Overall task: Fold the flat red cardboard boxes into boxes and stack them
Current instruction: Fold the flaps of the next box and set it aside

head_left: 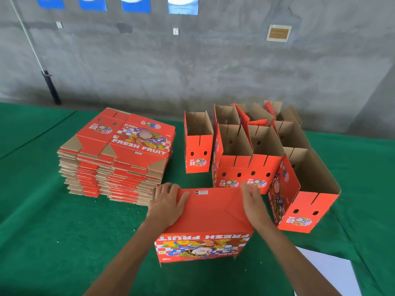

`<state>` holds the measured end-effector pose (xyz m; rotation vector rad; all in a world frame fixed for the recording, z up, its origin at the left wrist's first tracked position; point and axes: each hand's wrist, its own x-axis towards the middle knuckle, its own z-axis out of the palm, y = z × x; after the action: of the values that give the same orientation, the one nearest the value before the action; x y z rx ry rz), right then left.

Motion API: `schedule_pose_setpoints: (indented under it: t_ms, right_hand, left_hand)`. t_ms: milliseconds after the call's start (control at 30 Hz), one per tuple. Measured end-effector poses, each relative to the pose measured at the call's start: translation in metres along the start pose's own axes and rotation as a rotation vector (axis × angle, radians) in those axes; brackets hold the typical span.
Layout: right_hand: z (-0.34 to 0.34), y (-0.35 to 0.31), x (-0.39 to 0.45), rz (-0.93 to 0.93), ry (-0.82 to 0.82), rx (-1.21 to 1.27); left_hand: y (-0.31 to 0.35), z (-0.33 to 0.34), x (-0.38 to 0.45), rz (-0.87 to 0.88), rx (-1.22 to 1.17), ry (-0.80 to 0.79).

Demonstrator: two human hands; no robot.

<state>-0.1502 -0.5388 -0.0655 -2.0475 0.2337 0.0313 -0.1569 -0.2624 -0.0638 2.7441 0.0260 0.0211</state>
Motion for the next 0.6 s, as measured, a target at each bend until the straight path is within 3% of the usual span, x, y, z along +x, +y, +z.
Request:
schedule_pose_setpoints:
  t_ms: [33,133,233,467,600]
  right_hand:
    - [-0.004,0.001,0.004,0.132,-0.041,0.078]
    - [-0.015,0.017,0.003,0.507,-0.373,0.041]
    - [-0.015,0.036,0.001,0.672,-0.506,-0.028]
    - [-0.022,0.030,0.003,0.695,-0.643,0.097]
    - [-0.027,0.023,-0.001,0.507,-0.652,0.229]
  left_hand:
    - [-0.003,0.000,0.000,-0.020,-0.012,0.017]
    - [-0.010,0.002,-0.004,-0.081,-0.066,0.035]
    - [-0.013,0.005,-0.007,-0.095,-0.125,0.043]
    - [-0.019,-0.002,-0.014,-0.074,-0.389,0.164]
    - [-0.026,-0.014,-0.025,-0.050,-0.527,0.313]
